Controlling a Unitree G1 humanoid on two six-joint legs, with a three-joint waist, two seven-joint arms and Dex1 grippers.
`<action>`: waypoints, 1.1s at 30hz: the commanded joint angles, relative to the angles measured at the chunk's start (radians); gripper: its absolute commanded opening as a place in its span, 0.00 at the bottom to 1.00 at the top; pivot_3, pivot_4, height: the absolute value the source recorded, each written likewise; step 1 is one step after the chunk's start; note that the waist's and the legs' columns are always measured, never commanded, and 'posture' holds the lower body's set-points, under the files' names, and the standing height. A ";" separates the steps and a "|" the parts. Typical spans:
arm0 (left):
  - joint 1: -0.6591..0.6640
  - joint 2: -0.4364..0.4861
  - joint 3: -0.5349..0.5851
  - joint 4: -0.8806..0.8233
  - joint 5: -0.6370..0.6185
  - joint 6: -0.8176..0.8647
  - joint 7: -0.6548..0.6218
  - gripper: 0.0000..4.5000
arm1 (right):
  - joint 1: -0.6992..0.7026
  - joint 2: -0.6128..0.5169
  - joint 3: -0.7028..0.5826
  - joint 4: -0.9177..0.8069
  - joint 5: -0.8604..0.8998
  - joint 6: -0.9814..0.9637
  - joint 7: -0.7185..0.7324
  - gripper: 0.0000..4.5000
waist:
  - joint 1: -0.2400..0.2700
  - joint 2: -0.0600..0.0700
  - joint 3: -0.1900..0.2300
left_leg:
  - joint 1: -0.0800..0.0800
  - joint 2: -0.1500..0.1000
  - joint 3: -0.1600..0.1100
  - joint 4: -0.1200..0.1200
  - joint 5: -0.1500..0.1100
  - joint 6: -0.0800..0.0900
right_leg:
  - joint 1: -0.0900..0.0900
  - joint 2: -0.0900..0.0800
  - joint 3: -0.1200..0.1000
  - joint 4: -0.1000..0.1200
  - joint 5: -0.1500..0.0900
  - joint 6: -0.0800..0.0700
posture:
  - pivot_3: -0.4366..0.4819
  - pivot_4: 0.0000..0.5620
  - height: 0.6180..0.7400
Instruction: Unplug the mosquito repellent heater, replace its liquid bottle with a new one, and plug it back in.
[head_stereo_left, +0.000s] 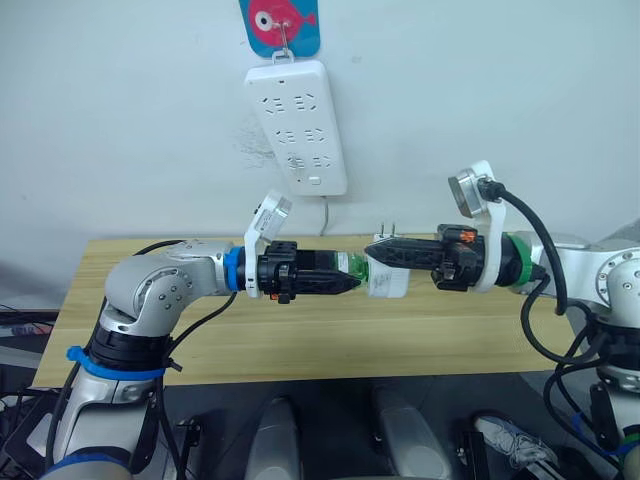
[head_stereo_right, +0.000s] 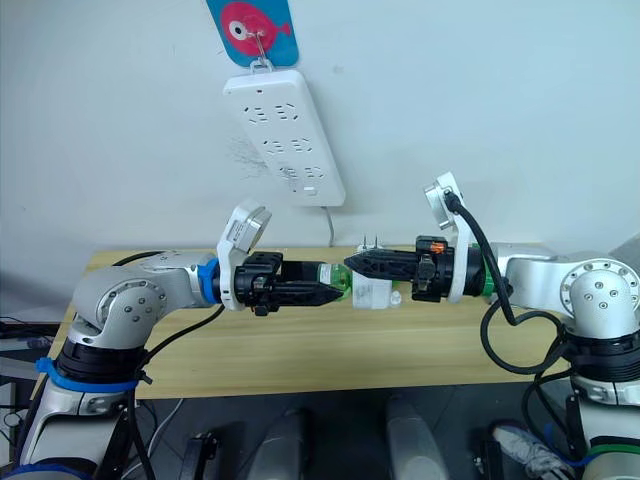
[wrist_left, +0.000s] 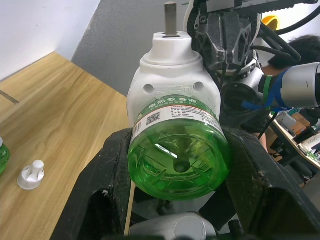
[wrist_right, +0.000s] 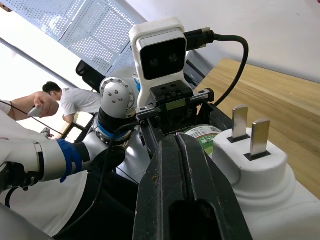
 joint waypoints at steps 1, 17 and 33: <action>-0.007 -0.012 -0.005 -0.099 -0.057 -0.010 -0.073 0.51 | -0.002 -0.007 -0.019 0.034 -0.048 -0.020 -0.054 0.00 | 0.000 0.000 0.000 | 0.000 0.000 0.000 0.000 0.000 0.000 | 0.000 0.000 0.000 0.000 0.000 0.000 | 0.31 0.40 1.00; 0.002 -0.219 0.168 0.053 -0.210 0.102 0.228 0.51 | 0.232 0.022 -0.303 -0.170 0.188 -0.319 -0.341 0.28 | 0.004 0.000 0.000 | -0.002 0.000 -0.001 0.001 0.000 0.000 | 0.000 0.000 0.000 -0.001 0.000 0.000 | 0.25 0.40 1.00; -0.048 -0.469 0.347 0.253 -0.769 0.157 0.831 0.51 | 0.524 0.382 -0.154 -0.424 -0.094 -0.643 -0.530 1.00 | -0.044 0.002 -0.004 | -0.001 0.000 0.000 0.001 0.000 0.000 | 0.000 0.000 0.001 0.001 0.000 0.000 | 0.19 0.40 1.00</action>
